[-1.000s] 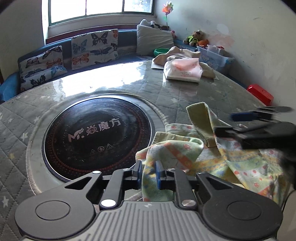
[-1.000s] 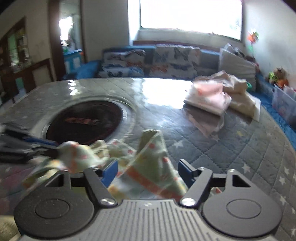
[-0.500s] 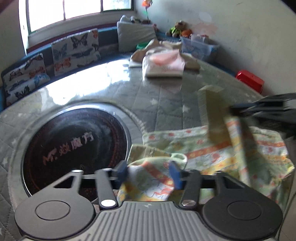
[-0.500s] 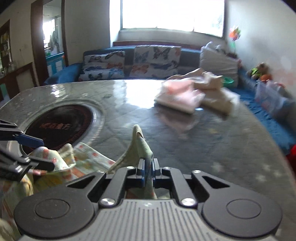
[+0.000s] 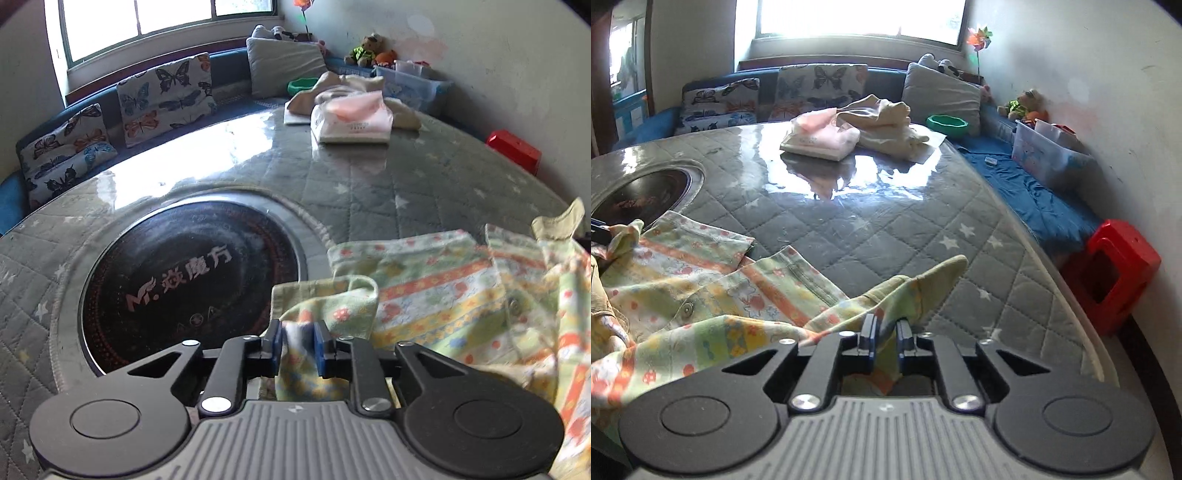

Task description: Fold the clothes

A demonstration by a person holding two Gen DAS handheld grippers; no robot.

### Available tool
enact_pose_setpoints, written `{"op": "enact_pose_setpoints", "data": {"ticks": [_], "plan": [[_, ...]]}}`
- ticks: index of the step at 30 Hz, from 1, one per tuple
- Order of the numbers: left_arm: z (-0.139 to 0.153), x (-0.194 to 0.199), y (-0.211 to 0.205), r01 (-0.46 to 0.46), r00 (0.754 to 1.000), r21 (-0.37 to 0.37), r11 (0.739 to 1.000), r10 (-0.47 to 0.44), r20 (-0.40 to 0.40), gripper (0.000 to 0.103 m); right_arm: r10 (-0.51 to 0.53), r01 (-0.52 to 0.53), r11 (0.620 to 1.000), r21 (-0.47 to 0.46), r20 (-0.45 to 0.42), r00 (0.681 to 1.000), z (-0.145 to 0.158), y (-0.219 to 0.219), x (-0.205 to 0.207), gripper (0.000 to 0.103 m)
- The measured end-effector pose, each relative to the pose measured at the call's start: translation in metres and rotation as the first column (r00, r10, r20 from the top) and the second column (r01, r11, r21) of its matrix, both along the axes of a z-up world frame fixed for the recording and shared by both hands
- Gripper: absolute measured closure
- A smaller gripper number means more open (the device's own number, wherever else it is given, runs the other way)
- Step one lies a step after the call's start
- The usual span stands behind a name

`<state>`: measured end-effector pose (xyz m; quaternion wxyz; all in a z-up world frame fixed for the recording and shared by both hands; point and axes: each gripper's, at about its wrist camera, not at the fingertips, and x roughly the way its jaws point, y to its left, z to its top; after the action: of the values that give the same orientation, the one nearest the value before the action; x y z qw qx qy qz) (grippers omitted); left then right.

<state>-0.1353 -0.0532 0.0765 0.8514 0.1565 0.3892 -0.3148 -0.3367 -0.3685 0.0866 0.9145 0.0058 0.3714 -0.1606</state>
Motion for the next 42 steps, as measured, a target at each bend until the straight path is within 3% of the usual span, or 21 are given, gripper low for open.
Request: {"op": "enact_pose_setpoints", "data": {"ticks": [2,4,11,15,16,18,26,29,33,35,36,37,39,42], "plan": [[0.007,0.0,-0.006,0.014,1.0,-0.019,1.0,-0.013,0.016,0.074,-0.006,0.007,1.0,-0.019,0.039,0.999,0.006,0.001,-0.001,0.083],[0.007,0.002,-0.016,0.026,0.999,-0.022,0.999,-0.025,0.024,0.056,-0.007,0.01,0.999,-0.038,0.073,0.997,0.013,0.003,0.0,0.078],[-0.004,0.014,-0.051,0.061,0.998,-0.008,0.998,-0.061,0.014,0.047,0.048,-0.041,0.998,-0.037,0.185,0.982,0.038,0.021,-0.001,0.066],[-0.017,0.017,-0.063,0.066,0.998,0.007,0.998,-0.065,-0.009,0.047,0.118,-0.115,0.993,-0.026,0.18,0.977,0.039,0.038,-0.001,0.062],[-0.019,0.018,-0.065,0.067,0.998,0.007,0.998,-0.067,-0.013,0.049,0.135,-0.135,0.991,-0.013,0.162,0.977,0.035,0.042,0.002,0.057],[-0.024,0.019,-0.069,0.069,0.997,0.009,0.998,-0.069,-0.021,0.053,0.161,-0.164,0.986,0.012,0.115,0.98,0.025,0.048,0.006,0.055],[-0.029,0.013,-0.072,0.067,0.997,0.034,0.997,-0.068,0.042,0.09,0.091,-0.084,0.99,0.111,-0.063,0.994,-0.024,0.029,0.013,0.054],[-0.03,0.017,-0.067,0.029,0.997,0.04,0.999,-0.031,0.064,0.093,0.089,-0.082,0.991,0.104,-0.071,0.993,-0.026,0.028,0.01,0.054],[-0.028,0.023,-0.057,0.023,0.999,-0.011,1.0,-0.023,0.034,0.093,0.067,-0.061,0.992,0.111,-0.056,0.996,-0.022,0.024,0.007,0.051],[-0.025,0.023,-0.056,0.04,0.999,-0.037,0.998,-0.039,0.022,0.088,0.054,-0.047,0.992,0.121,-0.059,0.997,-0.022,0.02,0.005,0.05],[-0.024,0.023,-0.055,0.049,0.999,-0.05,0.998,-0.048,0.016,0.08,0.048,-0.04,0.991,0.129,-0.062,0.997,-0.022,0.018,0.004,0.05],[-0.023,0.022,-0.055,0.057,0.998,-0.063,0.996,-0.056,0.011,0.064,0.044,-0.035,0.99,0.139,-0.064,0.997,-0.023,0.017,0.002,0.05],[-0.022,0.019,-0.06,0.06,0.998,-0.05,0.997,-0.058,0.031,0.043,0.045,-0.035,0.989,0.143,-0.067,0.997,-0.023,0.019,-0.001,0.05],[-0.027,0.02,-0.067,0.064,0.998,-0.034,0.997,-0.063,0.029,0.039,0.047,-0.036,0.988,0.148,-0.071,0.996,-0.022,0.022,-0.006,0.048]]}}
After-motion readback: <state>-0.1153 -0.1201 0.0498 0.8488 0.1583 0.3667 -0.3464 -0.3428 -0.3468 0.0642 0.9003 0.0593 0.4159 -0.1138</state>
